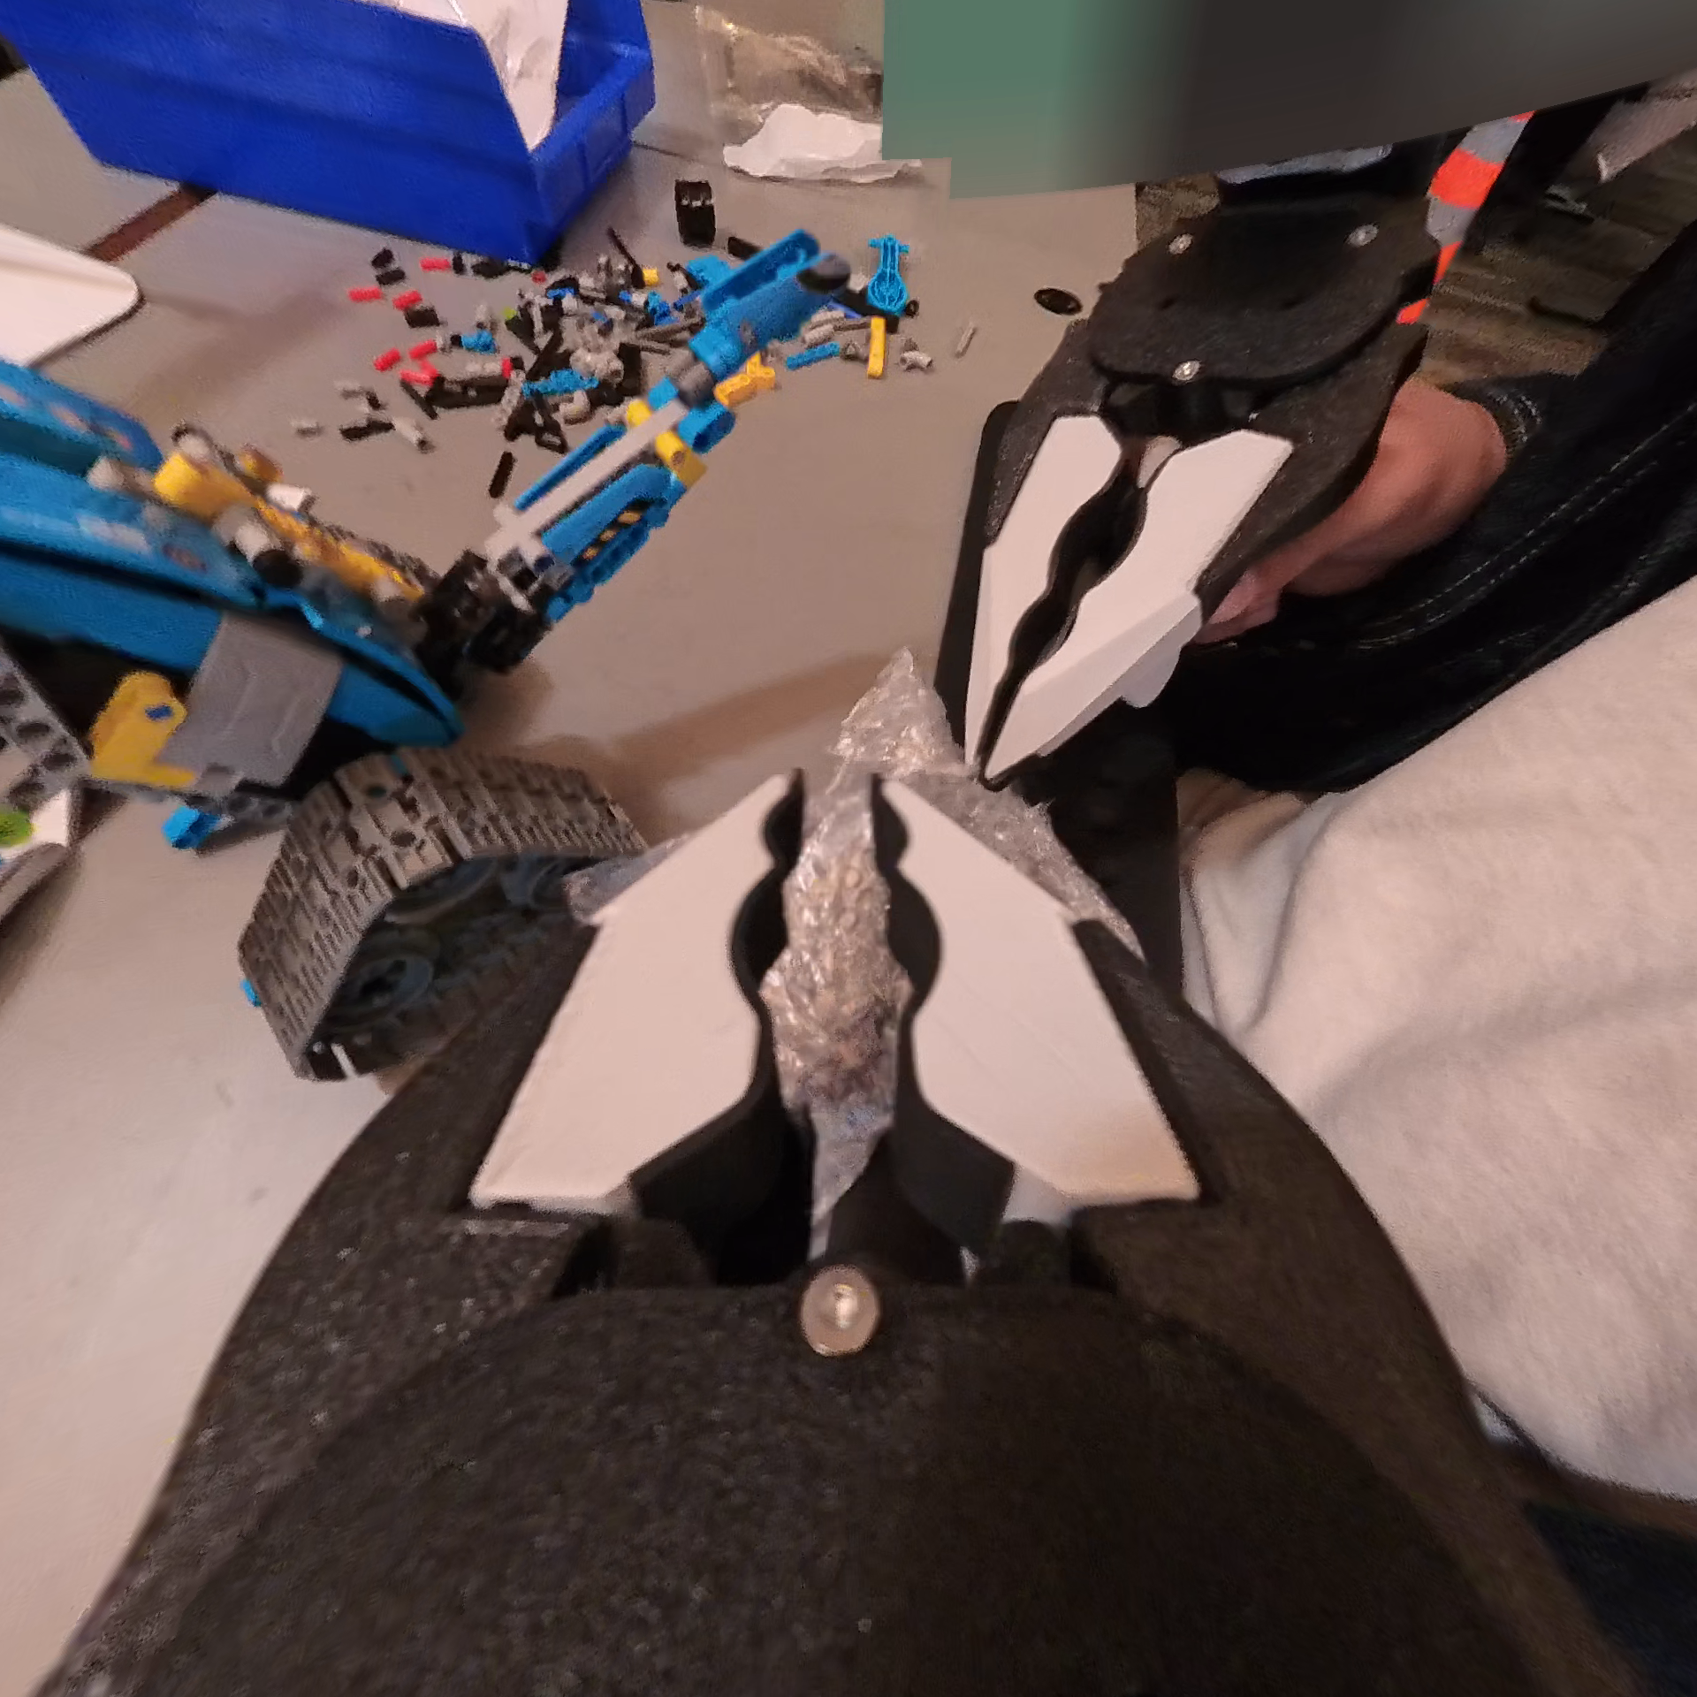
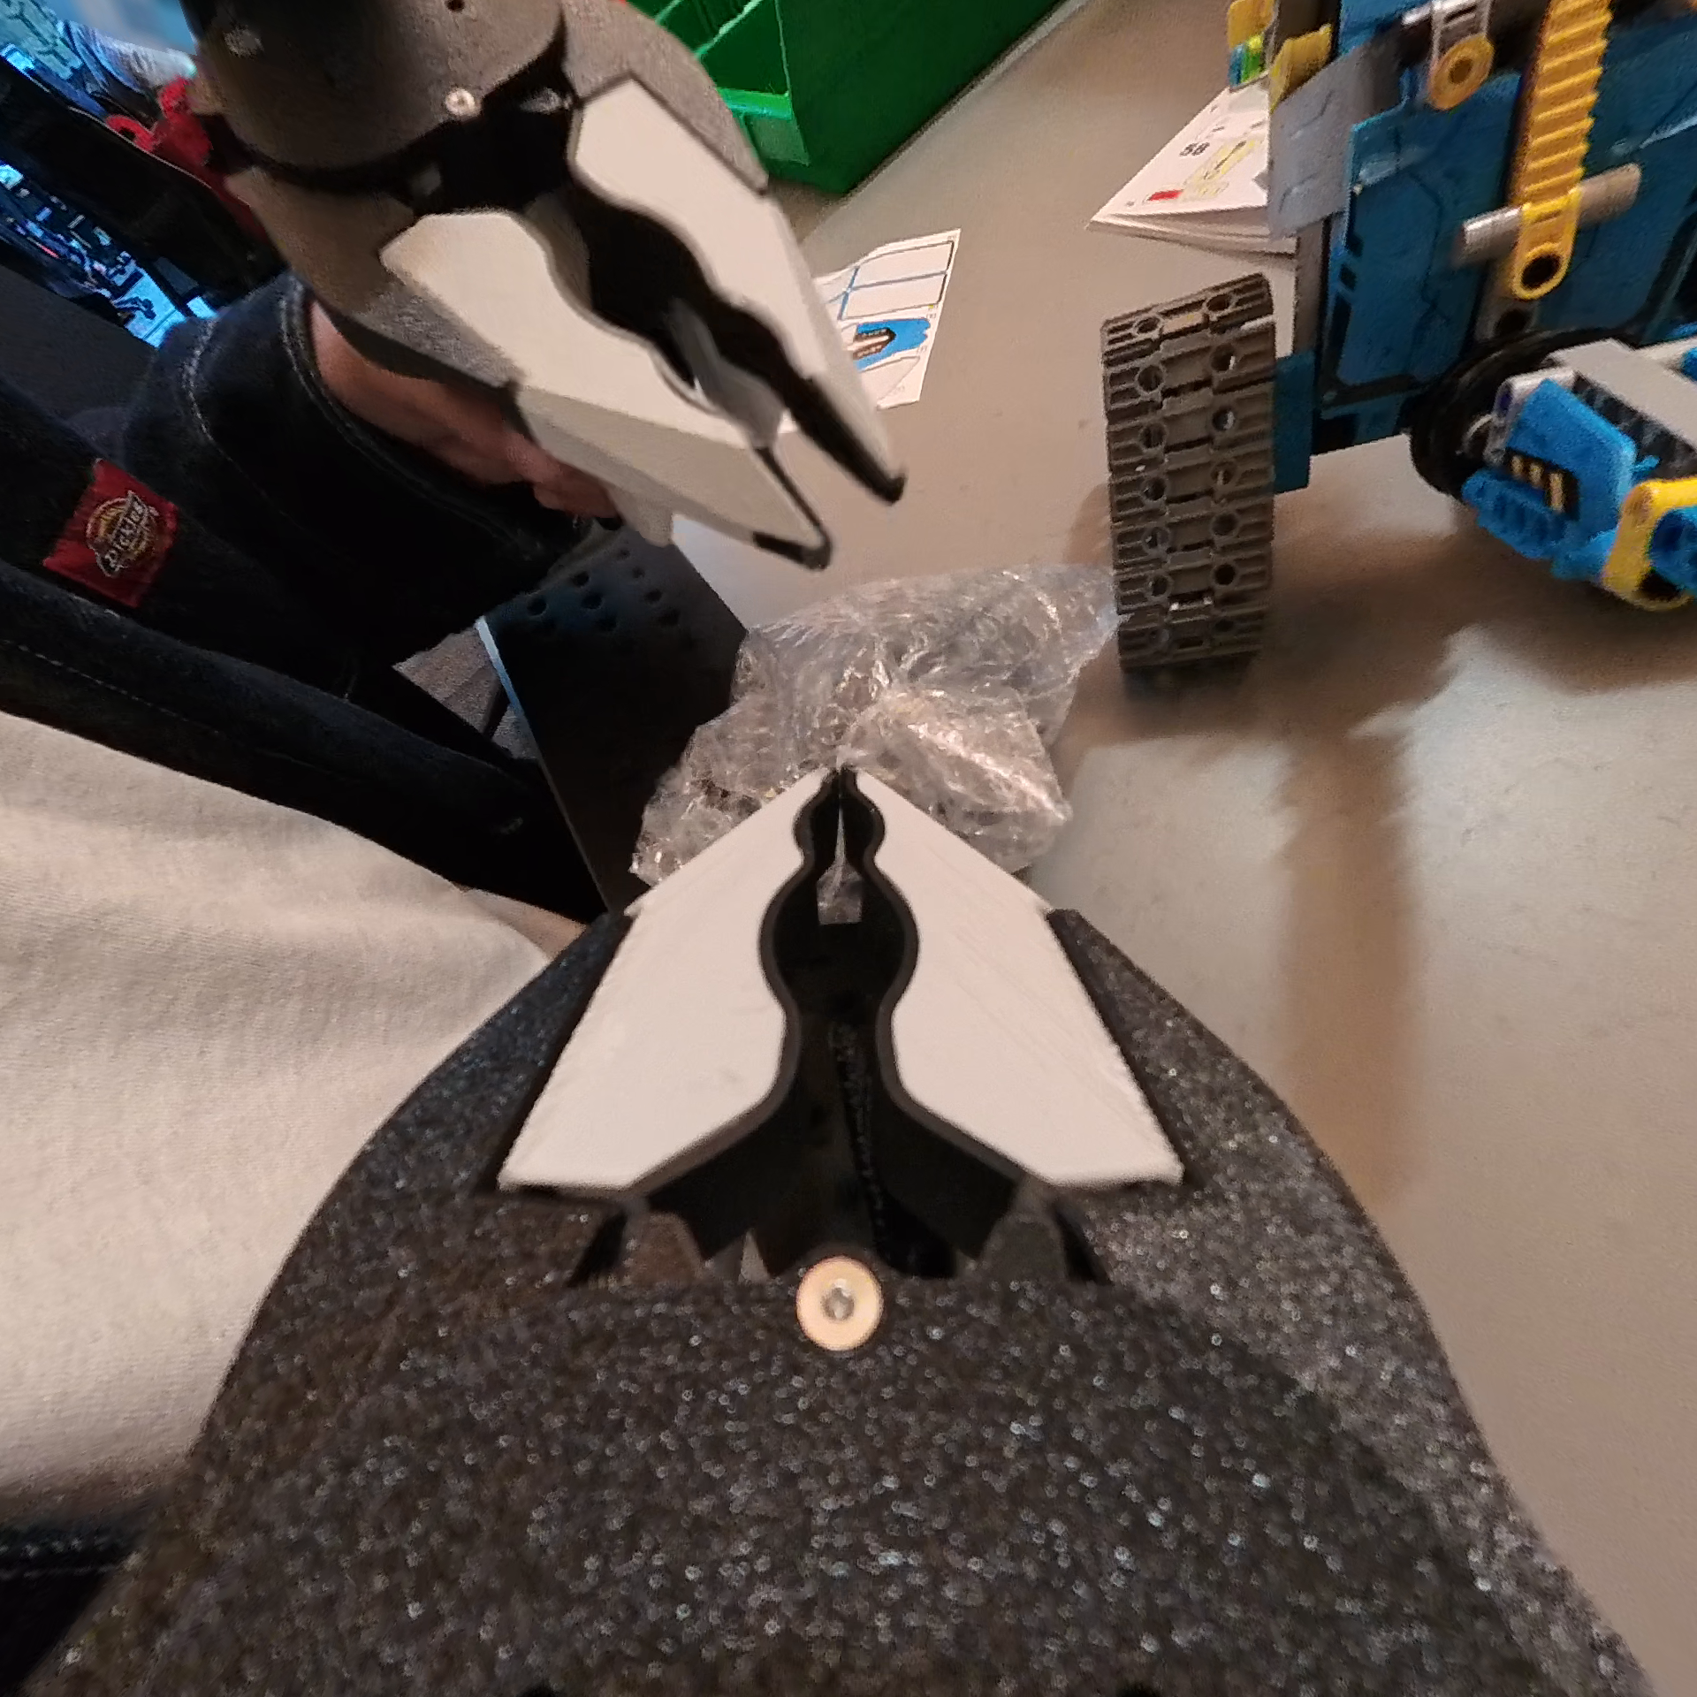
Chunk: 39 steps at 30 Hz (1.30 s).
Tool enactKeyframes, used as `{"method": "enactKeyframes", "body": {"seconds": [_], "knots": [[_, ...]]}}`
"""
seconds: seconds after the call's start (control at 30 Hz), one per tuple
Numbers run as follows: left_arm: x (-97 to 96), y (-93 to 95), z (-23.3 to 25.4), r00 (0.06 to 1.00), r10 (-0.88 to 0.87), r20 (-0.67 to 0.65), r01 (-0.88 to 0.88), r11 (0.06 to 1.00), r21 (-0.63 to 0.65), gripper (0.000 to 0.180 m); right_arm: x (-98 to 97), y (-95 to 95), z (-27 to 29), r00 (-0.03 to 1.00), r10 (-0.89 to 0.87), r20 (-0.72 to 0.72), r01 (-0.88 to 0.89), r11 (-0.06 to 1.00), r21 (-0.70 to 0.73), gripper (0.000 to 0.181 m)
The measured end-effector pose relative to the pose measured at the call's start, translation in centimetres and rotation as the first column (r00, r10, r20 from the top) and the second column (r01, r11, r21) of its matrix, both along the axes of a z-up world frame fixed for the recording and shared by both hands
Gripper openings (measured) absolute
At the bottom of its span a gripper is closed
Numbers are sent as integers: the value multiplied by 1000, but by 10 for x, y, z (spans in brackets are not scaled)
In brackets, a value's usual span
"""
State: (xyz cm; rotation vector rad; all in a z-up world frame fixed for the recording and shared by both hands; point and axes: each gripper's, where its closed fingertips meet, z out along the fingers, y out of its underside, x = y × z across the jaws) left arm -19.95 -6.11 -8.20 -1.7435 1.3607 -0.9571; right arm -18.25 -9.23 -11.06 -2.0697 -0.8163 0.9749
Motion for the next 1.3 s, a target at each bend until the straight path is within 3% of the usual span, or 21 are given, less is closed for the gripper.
{"method": "enactKeyframes", "body": {"seconds": [0.07, 0.4, 0.63, 0.77, 1.0, 1.13, 1.23, 1.3], "knots": [[3, -4, 2, 998, -54, -40, 56, 998, 40, 23, -1, 0, 0, 1000, 2, 10, -2, 1000, 9, 0], [21, -17, -29, 940, -248, -234, 278, 955, 105, 0, 4, -1, 0, 999, -9, 47, 7, 999, 34, 0], [23, 0, -25, 987, -58, -149, 65, 997, 40, 0, 12, 5, -1, 994, -87, -62, 83, 994, -68, 0], [19, 0, -30, 997, 9, -83, -19, 993, -119, 0, 10, -1, -8, 997, -63, -41, 59, 994, -90, 0], [17, -10, -35, 998, 16, -63, -24, 992, -123, 0, 12, -8, -19, 998, -57, -38, 51, 988, -148, 0], [17, -22, -22, 999, -34, -40, 30, 995, -92, 0, 17, -2, -1, 995, -60, -76, 58, 998, -39, 1], [16, -25, -19, 997, -48, -54, 44, 996, -73, 0, 20, 5, 33, 986, -61, -152, 76, 993, 94, 27], [17, -29, -16, 997, -66, -41, 63, 996, -57, 0, 20, 8, 32, 996, -43, -83, 57, 984, 171, 30]]}}
